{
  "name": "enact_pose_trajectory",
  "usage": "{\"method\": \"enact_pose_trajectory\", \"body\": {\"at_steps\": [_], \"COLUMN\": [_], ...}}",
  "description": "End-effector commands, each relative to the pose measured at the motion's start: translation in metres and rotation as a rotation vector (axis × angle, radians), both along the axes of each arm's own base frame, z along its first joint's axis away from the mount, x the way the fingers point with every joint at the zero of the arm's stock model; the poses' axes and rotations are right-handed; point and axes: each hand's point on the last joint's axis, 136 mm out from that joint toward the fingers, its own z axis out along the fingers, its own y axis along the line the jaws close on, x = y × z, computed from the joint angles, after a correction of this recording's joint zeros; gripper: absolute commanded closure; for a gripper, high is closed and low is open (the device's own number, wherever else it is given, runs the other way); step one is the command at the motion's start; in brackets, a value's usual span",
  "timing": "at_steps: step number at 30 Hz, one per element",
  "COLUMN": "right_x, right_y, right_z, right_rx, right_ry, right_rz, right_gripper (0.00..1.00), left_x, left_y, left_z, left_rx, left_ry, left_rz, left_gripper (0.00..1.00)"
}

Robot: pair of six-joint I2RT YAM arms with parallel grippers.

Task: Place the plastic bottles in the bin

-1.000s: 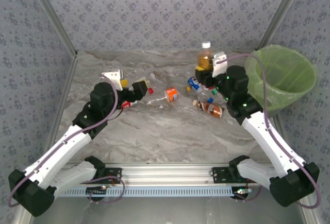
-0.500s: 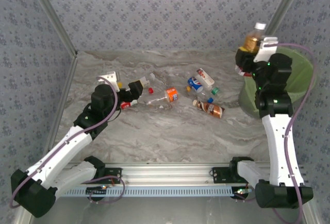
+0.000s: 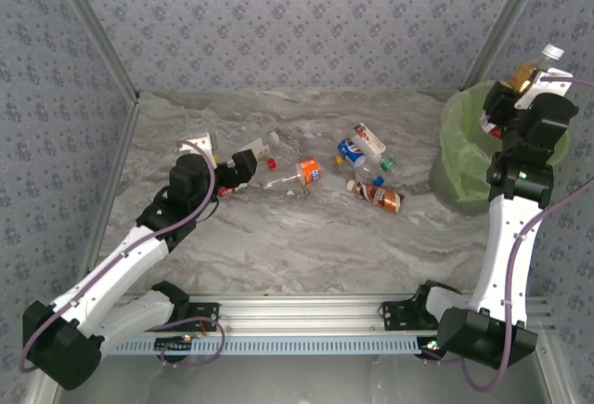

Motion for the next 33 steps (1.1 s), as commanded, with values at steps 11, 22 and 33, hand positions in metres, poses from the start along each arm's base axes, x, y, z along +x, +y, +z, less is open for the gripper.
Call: {"method": "enact_pose_trajectory", "body": {"at_steps": [11, 22, 33], "right_x": [0.045, 0.081, 0.094], "right_y": [-0.012, -0.028, -0.020], "right_z": [-0.049, -0.095, -0.148], "right_rx": [0.056, 0.092, 0.147], "right_ry": [0.166, 0.263, 0.369], "right_rz": [0.139, 0.118, 0.135], "right_gripper": [0.33, 0.32, 0.31], "left_x": [0.002, -0.001, -0.003], "left_y": [0.004, 0.007, 0.019], "left_z": [-0.002, -0.019, -0.033], "left_rx": [0.003, 0.042, 0.118], "left_ry": [0.009, 0.082, 0.126], "left_rz": [0.018, 0.027, 0.073], "left_gripper": [0.01, 0.01, 0.01]}}
